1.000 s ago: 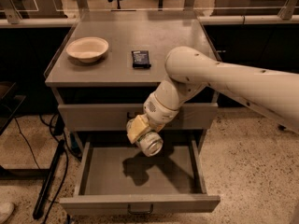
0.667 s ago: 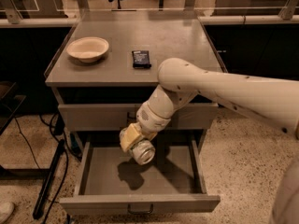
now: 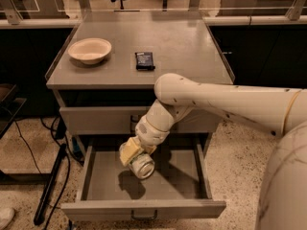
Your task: Place 7up can into middle drawer
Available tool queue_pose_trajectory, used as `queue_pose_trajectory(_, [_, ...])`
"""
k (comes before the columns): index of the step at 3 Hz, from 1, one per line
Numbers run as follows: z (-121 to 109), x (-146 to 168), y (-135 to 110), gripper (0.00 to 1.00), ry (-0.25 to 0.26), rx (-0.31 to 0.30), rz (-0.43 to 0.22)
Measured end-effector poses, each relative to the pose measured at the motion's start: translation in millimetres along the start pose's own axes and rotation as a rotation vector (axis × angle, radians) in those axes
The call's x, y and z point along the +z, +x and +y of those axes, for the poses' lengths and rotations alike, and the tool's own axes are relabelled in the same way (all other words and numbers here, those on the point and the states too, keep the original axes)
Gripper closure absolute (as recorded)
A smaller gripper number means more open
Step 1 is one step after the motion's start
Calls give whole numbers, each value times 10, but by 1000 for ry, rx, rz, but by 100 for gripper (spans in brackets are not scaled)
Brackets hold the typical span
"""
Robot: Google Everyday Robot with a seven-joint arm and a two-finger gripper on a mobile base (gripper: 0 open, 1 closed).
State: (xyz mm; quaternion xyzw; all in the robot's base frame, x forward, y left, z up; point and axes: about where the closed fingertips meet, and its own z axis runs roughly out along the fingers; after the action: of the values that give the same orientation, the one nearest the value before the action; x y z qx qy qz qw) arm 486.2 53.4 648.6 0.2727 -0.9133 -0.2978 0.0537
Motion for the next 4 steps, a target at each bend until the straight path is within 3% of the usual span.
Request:
queue_pose_trajectory(1, [-141,150,26,100,9,66,-26])
queue_pose_trajectory(3, [-549,289,238,100,72,262,-144])
queue_pose_trajectory(4, [-549,290,237,100,72,262,-144])
